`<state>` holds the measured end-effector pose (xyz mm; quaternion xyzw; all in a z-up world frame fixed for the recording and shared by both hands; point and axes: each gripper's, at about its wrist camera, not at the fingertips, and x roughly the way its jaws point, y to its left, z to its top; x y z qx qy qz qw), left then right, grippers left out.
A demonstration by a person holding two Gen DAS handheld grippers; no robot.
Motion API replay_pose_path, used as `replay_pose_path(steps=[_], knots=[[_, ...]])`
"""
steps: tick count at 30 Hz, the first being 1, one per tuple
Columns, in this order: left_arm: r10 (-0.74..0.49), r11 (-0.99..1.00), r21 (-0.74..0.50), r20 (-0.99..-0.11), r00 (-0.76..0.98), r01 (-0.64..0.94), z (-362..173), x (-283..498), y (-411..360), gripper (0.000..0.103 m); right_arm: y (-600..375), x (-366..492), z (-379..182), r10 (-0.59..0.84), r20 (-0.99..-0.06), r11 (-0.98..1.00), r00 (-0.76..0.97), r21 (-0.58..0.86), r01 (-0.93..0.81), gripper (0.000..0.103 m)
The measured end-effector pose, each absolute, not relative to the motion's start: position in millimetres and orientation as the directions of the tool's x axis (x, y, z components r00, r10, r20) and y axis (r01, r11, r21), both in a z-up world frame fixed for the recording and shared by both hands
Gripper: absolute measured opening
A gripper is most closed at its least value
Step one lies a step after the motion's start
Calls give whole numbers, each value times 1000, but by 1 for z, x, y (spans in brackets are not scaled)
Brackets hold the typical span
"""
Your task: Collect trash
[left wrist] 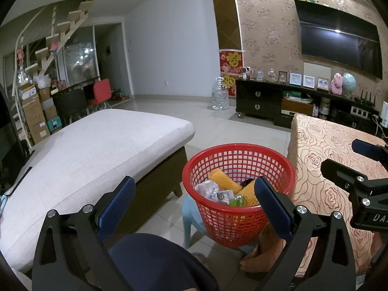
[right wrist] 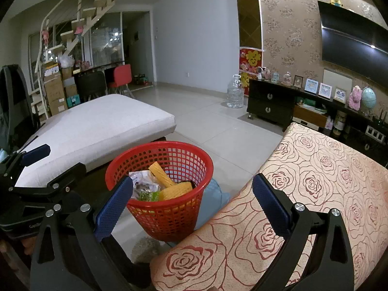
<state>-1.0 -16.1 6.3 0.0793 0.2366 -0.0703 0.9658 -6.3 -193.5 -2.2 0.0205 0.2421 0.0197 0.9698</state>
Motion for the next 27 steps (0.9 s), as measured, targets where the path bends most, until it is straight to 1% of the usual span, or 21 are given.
replay_pose_path(steps=[27], knots=[[-105, 977, 116, -467, 878, 179, 6, -1, -19, 95, -193, -7, -2, 47, -469, 998, 882, 48, -27, 96]])
